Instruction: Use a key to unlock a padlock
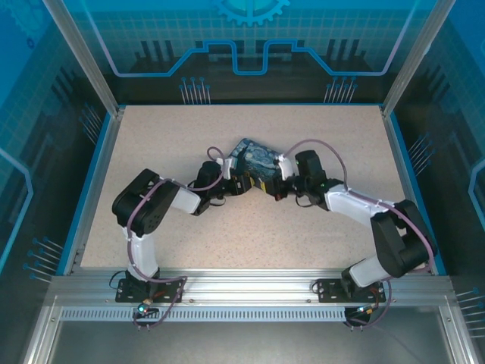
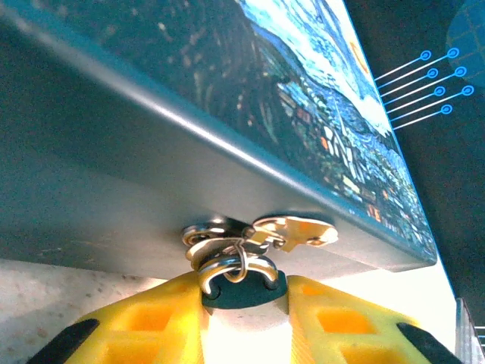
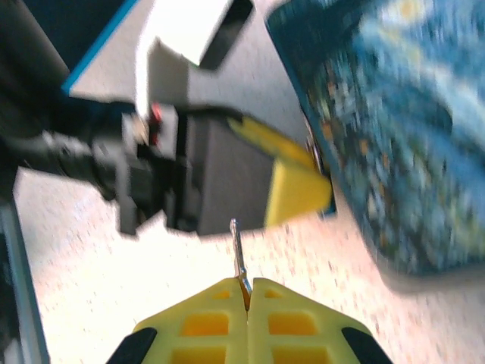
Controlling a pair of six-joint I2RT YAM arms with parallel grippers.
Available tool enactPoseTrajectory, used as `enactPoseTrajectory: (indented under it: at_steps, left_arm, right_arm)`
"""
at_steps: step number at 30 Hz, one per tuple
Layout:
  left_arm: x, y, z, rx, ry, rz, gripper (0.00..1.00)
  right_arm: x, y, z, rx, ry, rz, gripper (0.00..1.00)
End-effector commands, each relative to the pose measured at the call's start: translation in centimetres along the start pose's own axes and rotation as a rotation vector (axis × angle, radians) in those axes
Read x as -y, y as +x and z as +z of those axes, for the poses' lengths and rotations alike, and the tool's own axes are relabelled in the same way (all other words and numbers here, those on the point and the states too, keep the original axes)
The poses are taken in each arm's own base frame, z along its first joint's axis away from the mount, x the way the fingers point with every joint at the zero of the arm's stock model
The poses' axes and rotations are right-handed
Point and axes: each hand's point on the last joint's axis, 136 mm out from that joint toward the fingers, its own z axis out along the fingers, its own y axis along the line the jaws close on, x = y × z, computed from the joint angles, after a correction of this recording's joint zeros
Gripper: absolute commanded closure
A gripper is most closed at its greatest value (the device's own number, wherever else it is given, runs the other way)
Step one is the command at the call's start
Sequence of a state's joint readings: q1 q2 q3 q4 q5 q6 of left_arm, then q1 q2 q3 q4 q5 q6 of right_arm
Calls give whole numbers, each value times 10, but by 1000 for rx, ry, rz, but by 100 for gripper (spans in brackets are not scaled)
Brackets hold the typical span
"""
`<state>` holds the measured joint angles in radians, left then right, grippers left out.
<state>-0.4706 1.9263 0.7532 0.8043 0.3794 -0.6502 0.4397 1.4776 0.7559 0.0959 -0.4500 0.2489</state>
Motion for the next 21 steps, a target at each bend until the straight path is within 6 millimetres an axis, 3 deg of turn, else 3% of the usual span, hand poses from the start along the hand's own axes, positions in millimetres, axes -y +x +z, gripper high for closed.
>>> enactPoseTrajectory:
  at_steps: [1, 7, 21]
  left_arm:
    - [16, 1, -7, -3, -1, -75, 72]
    - [31, 14, -10, -58, -3, -172, 75]
    - [43, 21, -18, -80, -10, -194, 77]
  right_arm:
    - [5, 37, -8, -86, 49, -74, 97]
    - [2, 60, -3, -134, 65, -175, 97]
    - [10, 53, 17, -146, 89, -252, 97]
